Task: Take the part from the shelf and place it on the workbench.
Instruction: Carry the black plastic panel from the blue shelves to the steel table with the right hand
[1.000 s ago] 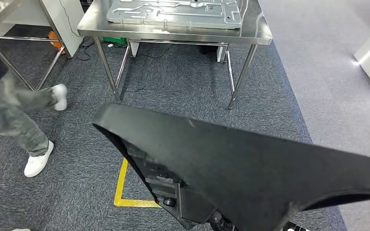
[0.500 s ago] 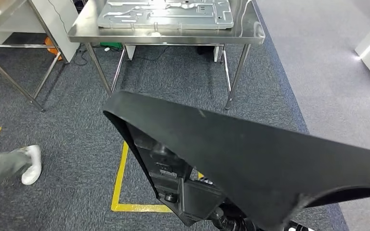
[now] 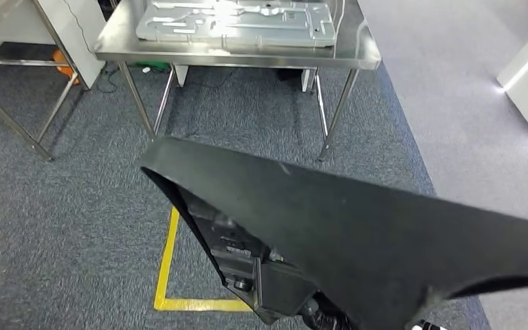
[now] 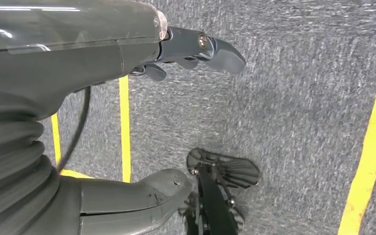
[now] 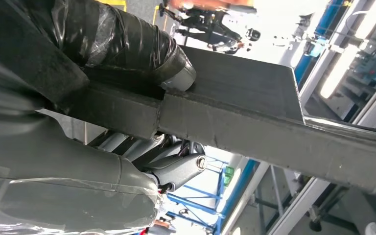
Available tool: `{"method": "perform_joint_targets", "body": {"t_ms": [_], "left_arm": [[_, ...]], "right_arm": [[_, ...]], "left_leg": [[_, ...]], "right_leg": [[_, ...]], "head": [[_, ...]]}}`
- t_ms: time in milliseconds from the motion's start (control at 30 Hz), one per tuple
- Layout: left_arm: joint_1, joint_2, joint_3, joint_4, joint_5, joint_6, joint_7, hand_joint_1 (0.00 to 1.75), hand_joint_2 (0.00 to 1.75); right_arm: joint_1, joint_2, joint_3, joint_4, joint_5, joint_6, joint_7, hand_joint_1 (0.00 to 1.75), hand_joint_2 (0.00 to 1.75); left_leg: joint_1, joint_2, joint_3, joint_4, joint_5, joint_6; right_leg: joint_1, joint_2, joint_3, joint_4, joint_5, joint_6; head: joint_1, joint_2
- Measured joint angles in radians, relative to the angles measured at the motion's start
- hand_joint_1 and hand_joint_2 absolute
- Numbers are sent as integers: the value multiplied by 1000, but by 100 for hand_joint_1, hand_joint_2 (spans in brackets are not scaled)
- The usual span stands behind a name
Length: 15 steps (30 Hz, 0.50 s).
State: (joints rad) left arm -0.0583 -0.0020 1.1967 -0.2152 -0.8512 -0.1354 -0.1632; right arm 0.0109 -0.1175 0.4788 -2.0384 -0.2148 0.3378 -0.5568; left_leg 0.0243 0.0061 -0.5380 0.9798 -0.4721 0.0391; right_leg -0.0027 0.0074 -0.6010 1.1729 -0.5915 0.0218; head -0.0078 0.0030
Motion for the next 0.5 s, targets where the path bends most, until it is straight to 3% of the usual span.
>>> {"method": "perform_joint_targets", "body": {"t_ms": [33,67,100,167,233,267,333,400,433,500], "left_arm": [[1,0,0,0,0,0,0,0,175],[1,1,0,0,0,0,0,0,175],[1,1,0,0,0,0,0,0,175],[1,1,0,0,-2,0,0,0,175],[0,0,0,0,-5,0,-1,0,175],[0,-1,0,0,-6,0,-2,0,175],[-2,-2,0,0,-7,0,-2,0,175],[-5,-1,0,0,-8,0,-3,0,175],[-7,0,0,0,-8,0,-4,0,175],[-7,2,0,0,-8,0,-5,0,175]], "right_arm": [[2,0,0,0,0,0,-1,169,175],[4,0,0,0,0,0,-1,169,175],[5,0,0,0,0,-1,-1,169,175],[6,0,0,0,0,-1,-2,169,175],[5,0,0,0,0,-1,-2,169,175],[5,0,-1,0,0,-1,-3,169,175],[5,0,-1,0,0,-1,-3,169,175],[7,0,-1,-3,0,-1,-3,169,175],[7,0,-2,-4,0,-1,-3,169,175],[7,0,-2,-5,0,-1,-3,169,175]], "left_leg": [[0,0,5,0,-5,0],[0,0,12,0,-11,-1],[0,0,22,0,-18,-3],[0,-2,47,-3,-33,-7],[0,-3,69,-12,-47,-14],[1,-3,76,-18,-51,-20],[1,1,89,-36,-57,-31],[0,4,106,-39,-66,-39],[-1,3,97,-8,-80,-42],[-2,1,23,128,-130,-45]], "right_leg": [[-3,-1,-47,68,-16,4],[-5,-2,-81,108,-13,6],[-6,-2,-96,108,12,5],[-3,-2,-65,-5,110,-4],[6,-6,-13,-136,174,-24],[11,-8,2,-171,181,-33],[16,-8,16,-194,167,-48],[8,-5,44,-222,165,-53],[4,-5,62,-236,163,-55],[3,-6,91,-250,149,-60]], "head": [[0,0],[0,0],[0,0],[0,0],[0,0],[0,0],[1,0],[0,0],[0,0],[-1,0]]}}
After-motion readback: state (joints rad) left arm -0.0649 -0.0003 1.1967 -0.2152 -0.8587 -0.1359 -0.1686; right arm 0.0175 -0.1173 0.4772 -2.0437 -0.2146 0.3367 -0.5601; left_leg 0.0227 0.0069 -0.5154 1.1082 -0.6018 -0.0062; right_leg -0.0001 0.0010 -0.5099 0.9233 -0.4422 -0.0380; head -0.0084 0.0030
